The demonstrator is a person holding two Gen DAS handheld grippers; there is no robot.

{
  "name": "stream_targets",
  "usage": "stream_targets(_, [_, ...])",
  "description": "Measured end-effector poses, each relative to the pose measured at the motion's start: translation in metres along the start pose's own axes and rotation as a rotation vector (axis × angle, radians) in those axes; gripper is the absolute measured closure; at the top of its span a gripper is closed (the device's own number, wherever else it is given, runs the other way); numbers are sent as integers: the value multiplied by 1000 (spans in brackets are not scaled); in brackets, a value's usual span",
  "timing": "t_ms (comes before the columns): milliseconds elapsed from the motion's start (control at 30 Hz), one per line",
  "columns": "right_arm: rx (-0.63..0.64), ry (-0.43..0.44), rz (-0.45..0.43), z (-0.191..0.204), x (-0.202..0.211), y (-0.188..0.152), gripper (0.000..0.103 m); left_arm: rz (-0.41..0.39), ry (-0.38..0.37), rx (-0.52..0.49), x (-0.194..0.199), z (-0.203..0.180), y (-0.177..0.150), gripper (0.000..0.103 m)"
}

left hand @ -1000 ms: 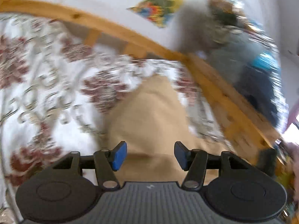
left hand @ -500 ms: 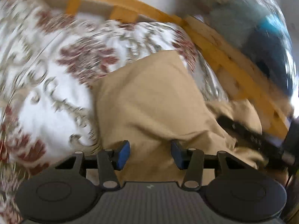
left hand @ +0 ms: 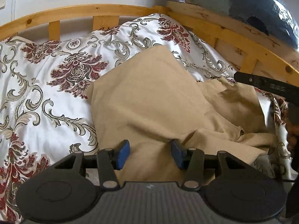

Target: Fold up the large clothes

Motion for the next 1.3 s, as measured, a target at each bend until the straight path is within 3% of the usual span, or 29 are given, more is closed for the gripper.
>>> stream_targets(100, [5, 30, 60, 12, 11, -8, 46, 1, 11, -9, -1, -2, 0, 50])
stream_targets(233, [56, -136, 114, 0, 20, -19, 37, -1, 14, -14, -2, -1, -1, 50])
stream_targets(333, [-89, -162, 159, -29, 17, -25, 37, 1, 16, -18, -2, -2, -1, 50])
stream_targets(400, [-190, -136, 173, -41, 13, -30, 42, 0, 15, -21, -2, -3, -1, 50])
stream_targets(433, [-209, -126, 161, -43, 13, -33, 52, -3, 12, -24, -1, -3, -1, 50])
stream_targets(467, [-205, -122, 152, -44, 13, -35, 72, -8, 6, -26, 0, -4, -2, 50])
stream_targets(533, [-161, -132, 145, -41, 7, -39, 88, -17, -11, -14, 2, -2, -2, 50])
stream_targets(733, [-126, -88, 104, -38, -2, -37, 98, -22, -55, -5, 10, -4, 1, 50])
stream_targets(833, [-18, -85, 30, -29, -10, -28, 100, -31, -75, -10, 17, -7, 2, 50])
stream_targets(933, [85, -99, 29, -18, -27, -30, 100, -67, -151, 14, 29, -12, 6, 70])
stream_targets(1033, [174, -119, 36, -13, -44, -40, 100, -63, -207, 14, 29, -20, 6, 70])
stream_targets(1167, [376, -90, -27, 1, -62, -40, 100, -18, -231, 31, 19, -21, 0, 70])
stream_targets(1300, [360, -85, 52, -5, -84, -62, 96, -8, -211, -37, 10, -29, -5, 70])
Point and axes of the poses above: each gripper's, at about its wrist camera, not at the fingertips, and x roughly against the way its jaws point, z to its left, y to its top, the point moved 6 cm from there along -x, roughly the way its jaws point, and after that the axes turned 4 degrees about -z, right-handed, at the moved point
